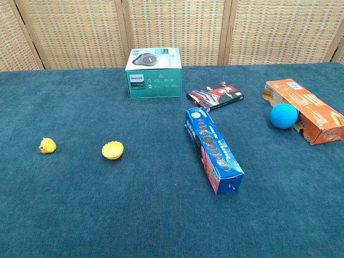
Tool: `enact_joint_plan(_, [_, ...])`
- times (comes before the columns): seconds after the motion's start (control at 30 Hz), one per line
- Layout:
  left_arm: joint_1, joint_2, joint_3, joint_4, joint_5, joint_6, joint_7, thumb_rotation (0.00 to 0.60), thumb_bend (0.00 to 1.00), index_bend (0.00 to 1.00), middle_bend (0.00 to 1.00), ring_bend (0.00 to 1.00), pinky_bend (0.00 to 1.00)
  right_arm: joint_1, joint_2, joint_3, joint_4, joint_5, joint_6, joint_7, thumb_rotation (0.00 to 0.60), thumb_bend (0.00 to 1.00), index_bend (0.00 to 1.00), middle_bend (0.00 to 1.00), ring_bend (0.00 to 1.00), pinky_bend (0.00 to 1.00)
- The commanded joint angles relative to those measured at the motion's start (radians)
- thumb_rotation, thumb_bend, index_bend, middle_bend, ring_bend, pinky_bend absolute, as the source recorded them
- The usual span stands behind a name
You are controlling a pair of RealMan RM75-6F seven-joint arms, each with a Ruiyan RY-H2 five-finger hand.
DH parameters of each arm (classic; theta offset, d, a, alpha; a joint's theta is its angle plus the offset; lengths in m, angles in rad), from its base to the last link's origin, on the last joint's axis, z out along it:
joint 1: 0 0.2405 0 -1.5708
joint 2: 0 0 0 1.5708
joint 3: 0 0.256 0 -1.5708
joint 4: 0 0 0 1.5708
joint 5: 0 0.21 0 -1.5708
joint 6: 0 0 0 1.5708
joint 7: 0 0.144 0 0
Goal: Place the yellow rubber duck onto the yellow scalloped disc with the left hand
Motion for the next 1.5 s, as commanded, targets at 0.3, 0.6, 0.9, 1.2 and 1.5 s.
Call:
enact_joint_plan(0.3, [-0.021, -0.009, -0.009, 0.011, -0.019, -0.037, -0.003, 0.600, 0.00, 0.00, 0.00, 0.00, 0.00, -0.006, 0.001, 0.003, 0.018, -0.004, 0.014, 0.045, 0.600, 0.00, 0.00, 0.00, 0.00, 0.00])
enact_joint_plan(0.6, [-0.267, -0.171, -0.164, 0.270, -0.161, -0.315, -0.115, 0.600, 0.01, 0.13, 0.00, 0.00, 0.00, 0.002, 0.007, 0.021, 0.014, 0.026, 0.004, 0.041, 0.600, 0.00, 0.00, 0.00, 0.00, 0.00])
enact_joint_plan(0.9, [-0.474, -0.347, -0.206, 0.602, -0.332, -0.670, -0.170, 0.600, 0.15, 0.33, 0.00, 0.00, 0.00, 0.023, -0.008, 0.049, 0.020, 0.100, -0.039, -0.001, 0.600, 0.00, 0.00, 0.00, 0.00, 0.00])
enact_joint_plan(1.2, [-0.559, -0.470, -0.204, 0.741, -0.383, -0.784, -0.150, 0.600, 0.18, 0.42, 0.00, 0.00, 0.00, 0.033, -0.016, 0.060, 0.024, 0.140, -0.064, -0.022, 0.600, 0.00, 0.00, 0.00, 0.00, 0.00])
enact_joint_plan(1.5, [-0.591, -0.494, -0.198, 0.736, -0.403, -0.788, -0.094, 0.600, 0.22, 0.44, 0.00, 0.00, 0.00, 0.040, -0.018, 0.067, 0.032, 0.161, -0.082, -0.018, 0.600, 0.00, 0.00, 0.00, 0.00, 0.00])
